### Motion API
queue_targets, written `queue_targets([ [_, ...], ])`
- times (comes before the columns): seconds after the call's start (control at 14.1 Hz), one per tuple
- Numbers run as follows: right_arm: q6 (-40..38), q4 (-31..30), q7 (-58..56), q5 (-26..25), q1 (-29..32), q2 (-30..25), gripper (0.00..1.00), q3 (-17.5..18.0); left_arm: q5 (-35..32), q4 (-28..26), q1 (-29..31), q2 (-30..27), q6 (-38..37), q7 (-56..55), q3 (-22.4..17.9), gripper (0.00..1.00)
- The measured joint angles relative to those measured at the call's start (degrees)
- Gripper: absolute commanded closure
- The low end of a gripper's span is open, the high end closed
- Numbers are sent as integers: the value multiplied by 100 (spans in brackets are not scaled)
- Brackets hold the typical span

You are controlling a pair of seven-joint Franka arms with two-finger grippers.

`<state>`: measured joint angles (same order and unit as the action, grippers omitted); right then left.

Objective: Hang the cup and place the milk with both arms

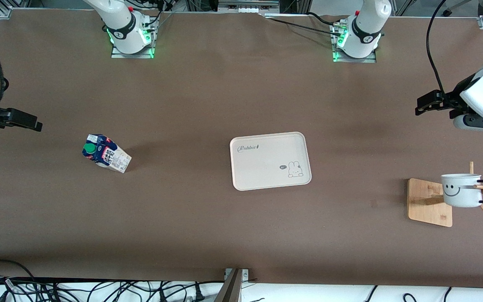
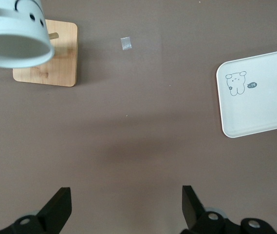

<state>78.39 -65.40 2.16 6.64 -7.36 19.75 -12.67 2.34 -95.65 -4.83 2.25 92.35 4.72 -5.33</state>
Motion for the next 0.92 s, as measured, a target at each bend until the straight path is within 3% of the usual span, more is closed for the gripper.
queue_targets([
  [0.14,386,-401,0,-207,560,-251,0,676,0,9,0,0,0,-4,0,0],
  [0.28,622,-823,5,-822,1019,-564,0,1554,0,16,2,0,0,-9,-3,0],
  [0.35,659,-960,26,-1024,1039,-679,0,1773,-2,21,7,0,0,-21,-13,0],
  [0.5,698,-1117,40,-1149,1015,-807,0,1963,-3,37,91,0,0,-44,-71,0],
  [0.92,912,-1269,35,-1147,1010,-837,0,1986,-3,216,225,17,32,-50,-82,0],
])
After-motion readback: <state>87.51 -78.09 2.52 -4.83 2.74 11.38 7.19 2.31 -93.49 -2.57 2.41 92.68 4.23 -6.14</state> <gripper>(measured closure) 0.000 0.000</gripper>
